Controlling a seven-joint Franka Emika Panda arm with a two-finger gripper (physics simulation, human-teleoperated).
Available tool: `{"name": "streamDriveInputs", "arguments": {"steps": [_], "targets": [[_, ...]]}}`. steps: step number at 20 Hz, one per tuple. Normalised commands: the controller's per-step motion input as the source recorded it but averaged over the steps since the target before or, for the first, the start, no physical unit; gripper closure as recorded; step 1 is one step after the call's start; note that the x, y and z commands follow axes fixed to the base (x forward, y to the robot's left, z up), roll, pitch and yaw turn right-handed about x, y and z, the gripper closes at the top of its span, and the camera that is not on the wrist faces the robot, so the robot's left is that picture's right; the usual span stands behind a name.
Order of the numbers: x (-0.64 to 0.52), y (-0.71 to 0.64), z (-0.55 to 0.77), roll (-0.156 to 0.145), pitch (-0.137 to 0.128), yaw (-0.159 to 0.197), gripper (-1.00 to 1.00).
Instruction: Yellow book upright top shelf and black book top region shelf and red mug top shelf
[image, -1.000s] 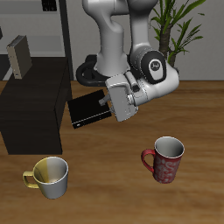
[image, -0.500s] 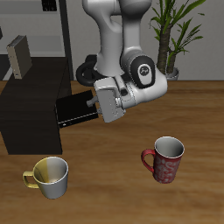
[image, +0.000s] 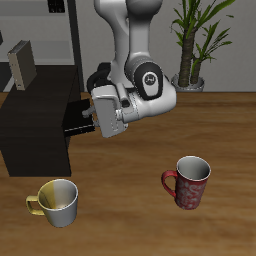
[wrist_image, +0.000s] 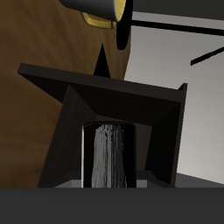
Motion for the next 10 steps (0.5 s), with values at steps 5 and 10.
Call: {"name": "streamDriveInputs", "arguments": {"steps": [5, 10], "targets": [[0.07, -0.24, -0.04, -0.017, -0.001, 0.001, 1.0], [0.11, -0.23, -0.19, -0.004, 0.038, 0.003, 1.0]]}}
